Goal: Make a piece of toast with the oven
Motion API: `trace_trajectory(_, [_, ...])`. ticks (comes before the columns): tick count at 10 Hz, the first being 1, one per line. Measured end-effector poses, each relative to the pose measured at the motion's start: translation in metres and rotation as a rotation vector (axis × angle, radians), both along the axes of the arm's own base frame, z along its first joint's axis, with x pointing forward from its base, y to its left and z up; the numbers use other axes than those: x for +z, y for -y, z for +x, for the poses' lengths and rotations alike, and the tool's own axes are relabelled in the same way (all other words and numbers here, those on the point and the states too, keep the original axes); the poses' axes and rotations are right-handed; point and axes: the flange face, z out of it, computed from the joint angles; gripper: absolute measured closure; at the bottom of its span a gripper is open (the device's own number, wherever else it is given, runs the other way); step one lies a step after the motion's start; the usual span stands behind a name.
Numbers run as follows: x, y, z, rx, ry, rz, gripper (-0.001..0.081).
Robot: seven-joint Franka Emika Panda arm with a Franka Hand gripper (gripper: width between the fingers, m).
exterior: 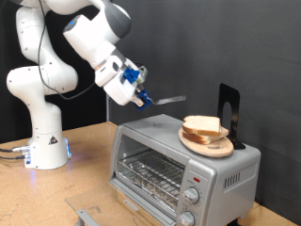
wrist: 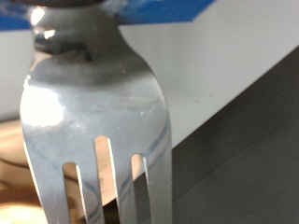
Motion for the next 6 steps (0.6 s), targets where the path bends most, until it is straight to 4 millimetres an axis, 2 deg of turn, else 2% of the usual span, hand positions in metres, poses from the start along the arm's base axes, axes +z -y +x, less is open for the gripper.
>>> trace_trajectory(3, [0.006,0.038,-0.018,-0.055,0.039,-0.012,0.0337])
trace_trajectory(6, [0.004,0.066,-0.020,-0.119,0.041,-0.041,0.0337])
